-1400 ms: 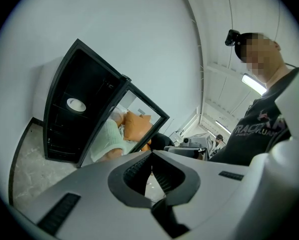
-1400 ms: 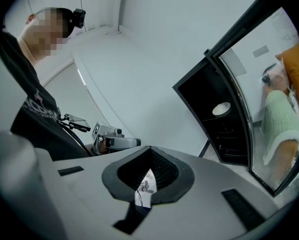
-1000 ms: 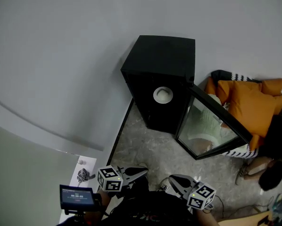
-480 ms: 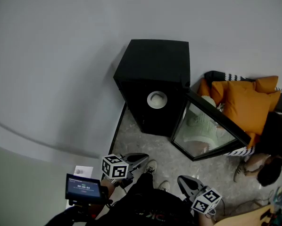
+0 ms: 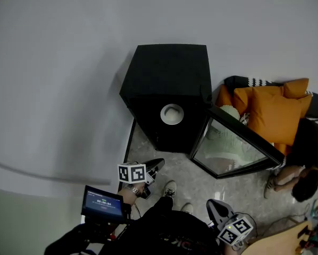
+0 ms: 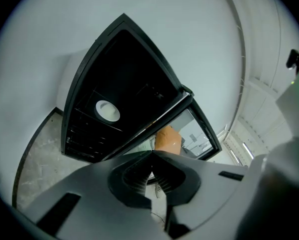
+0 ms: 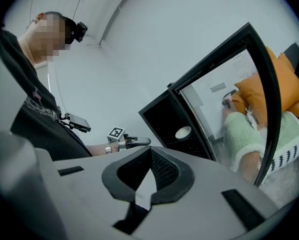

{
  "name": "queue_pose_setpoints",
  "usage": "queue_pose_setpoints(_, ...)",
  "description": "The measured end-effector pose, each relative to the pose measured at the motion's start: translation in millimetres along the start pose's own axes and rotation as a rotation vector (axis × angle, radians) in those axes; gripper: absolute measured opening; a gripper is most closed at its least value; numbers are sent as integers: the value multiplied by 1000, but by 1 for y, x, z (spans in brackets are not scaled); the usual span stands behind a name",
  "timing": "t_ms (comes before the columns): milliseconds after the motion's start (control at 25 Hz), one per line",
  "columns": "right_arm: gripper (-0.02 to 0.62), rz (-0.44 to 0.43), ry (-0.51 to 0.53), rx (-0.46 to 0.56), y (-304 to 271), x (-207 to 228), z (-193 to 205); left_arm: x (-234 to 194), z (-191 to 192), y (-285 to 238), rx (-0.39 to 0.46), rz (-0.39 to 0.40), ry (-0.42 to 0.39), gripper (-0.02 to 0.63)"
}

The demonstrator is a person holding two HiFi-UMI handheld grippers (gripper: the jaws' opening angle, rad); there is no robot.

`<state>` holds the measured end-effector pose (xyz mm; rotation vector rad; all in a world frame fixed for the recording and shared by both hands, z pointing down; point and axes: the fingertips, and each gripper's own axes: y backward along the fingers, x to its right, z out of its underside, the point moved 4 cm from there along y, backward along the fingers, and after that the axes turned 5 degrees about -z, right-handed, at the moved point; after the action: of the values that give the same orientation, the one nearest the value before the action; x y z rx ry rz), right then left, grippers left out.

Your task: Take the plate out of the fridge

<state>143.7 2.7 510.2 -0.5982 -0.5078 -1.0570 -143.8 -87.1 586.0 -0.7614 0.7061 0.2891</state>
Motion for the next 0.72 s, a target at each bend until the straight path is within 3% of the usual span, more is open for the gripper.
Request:
queue_pose_setpoints(360, 3, 143, -55, 74, 15, 5, 1, -48, -27, -46, -7, -59, 152, 5)
queue_pose_setpoints(720, 3, 219, -86, 107, 13, 7, -1, -80, -60, -79, 14, -103, 251, 3)
